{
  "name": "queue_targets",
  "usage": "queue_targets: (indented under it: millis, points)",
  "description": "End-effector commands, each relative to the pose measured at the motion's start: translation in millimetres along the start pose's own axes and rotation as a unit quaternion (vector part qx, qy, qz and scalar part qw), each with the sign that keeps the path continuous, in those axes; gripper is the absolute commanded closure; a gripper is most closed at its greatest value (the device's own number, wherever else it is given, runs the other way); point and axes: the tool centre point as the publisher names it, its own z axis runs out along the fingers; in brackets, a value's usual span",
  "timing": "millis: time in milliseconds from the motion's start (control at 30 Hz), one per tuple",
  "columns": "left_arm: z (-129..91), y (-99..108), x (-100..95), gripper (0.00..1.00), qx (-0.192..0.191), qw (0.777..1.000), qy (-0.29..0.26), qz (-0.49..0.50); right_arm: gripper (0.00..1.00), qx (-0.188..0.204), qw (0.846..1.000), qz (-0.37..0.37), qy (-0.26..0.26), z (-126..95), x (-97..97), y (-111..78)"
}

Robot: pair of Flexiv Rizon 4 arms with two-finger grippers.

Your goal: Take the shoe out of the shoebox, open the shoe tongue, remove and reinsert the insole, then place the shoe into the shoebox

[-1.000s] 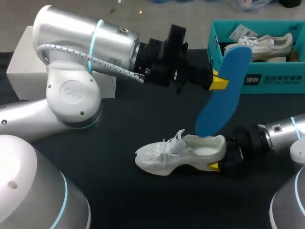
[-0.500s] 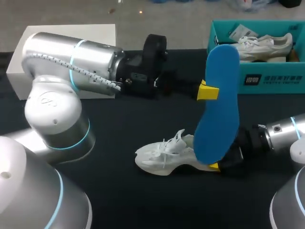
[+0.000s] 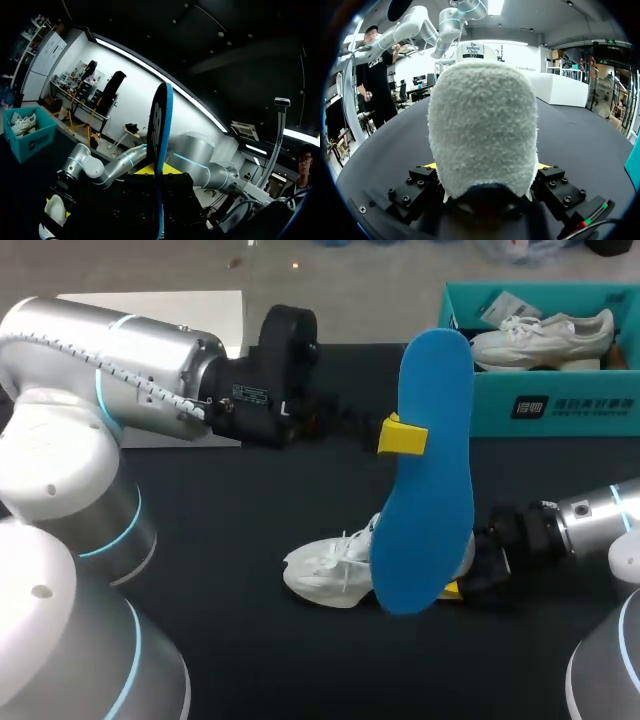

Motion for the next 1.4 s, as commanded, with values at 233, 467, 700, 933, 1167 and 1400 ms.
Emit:
queue_targets:
  millis: [233,467,700,933,1167,1400]
  points:
    - [-0.1,6.4,9.1,1.00,0.010,1.000,0.001,-0.023,1.00,0.001,1.000,0.000,-0.001,0.7,1.8,-3.5]
    - [1.7,12.5,15.9,1.00,0.006,0.999,0.001,-0.046,1.00,0.001,1.000,0.000,-0.001,0.7,1.8,-3.5]
    - [-2.0,17.3,19.7,1.00,0.020,0.999,-0.013,-0.043,1.00,0.001,1.000,0.000,-0.001,0.7,1.8,-3.5]
    - [-3.6,18.7,20.9,1.00,0.036,0.999,-0.014,-0.038,1.00,0.001,1.000,0.000,-0.001,0.7,1.8,-3.5]
    - [-3.6,18.7,20.9,1.00,0.036,0.999,-0.014,-0.038,1.00,0.001,1.000,0.000,-0.001,0.7,1.8,-3.5]
    - [-3.6,18.7,20.9,1.00,0.036,0.999,-0.014,-0.038,0.00,0.053,0.999,-0.004,-0.009,-10.5,0.3,4.7]
